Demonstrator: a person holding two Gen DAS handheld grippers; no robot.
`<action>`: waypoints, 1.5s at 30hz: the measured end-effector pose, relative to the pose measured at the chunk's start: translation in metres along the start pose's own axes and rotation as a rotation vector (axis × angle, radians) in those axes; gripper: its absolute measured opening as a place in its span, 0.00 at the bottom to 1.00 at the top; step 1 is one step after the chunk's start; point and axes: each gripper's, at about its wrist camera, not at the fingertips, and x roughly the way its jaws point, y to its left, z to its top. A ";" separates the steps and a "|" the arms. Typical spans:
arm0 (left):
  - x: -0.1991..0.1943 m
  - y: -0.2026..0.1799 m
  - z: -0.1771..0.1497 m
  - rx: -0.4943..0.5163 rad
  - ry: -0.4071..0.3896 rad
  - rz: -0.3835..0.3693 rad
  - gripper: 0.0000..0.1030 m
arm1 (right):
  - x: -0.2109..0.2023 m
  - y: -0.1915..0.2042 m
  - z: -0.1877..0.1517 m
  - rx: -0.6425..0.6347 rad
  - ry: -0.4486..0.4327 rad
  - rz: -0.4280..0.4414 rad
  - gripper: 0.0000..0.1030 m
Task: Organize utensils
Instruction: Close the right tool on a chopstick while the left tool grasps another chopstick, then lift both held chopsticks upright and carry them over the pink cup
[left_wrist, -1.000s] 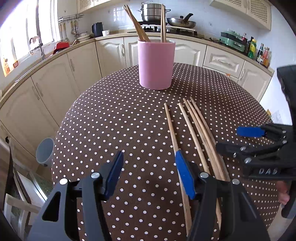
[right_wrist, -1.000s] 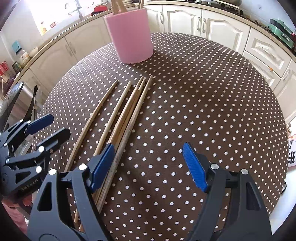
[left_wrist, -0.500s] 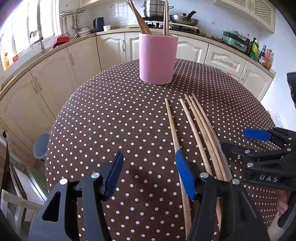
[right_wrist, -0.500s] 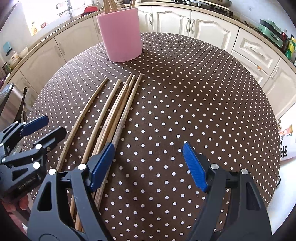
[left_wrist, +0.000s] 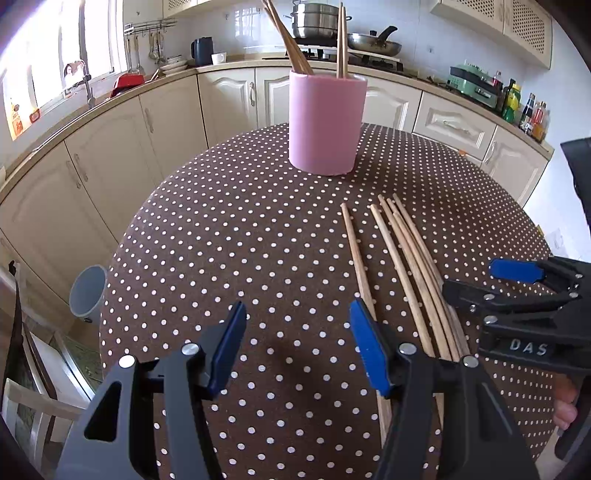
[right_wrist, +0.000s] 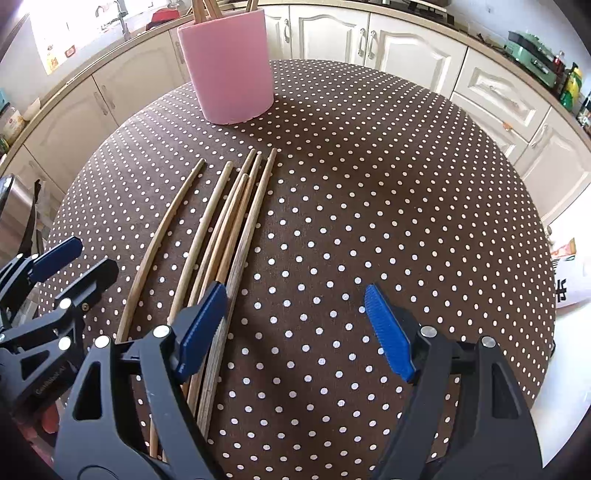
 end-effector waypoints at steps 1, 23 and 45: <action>0.000 0.000 0.000 0.000 0.001 -0.004 0.57 | 0.001 0.004 0.000 0.000 0.001 -0.008 0.73; 0.031 -0.031 0.021 0.024 0.139 -0.017 0.56 | 0.001 -0.010 0.012 -0.072 0.024 0.194 0.06; 0.039 -0.020 0.027 -0.112 0.155 -0.080 0.06 | -0.008 -0.076 0.020 0.103 0.048 0.391 0.06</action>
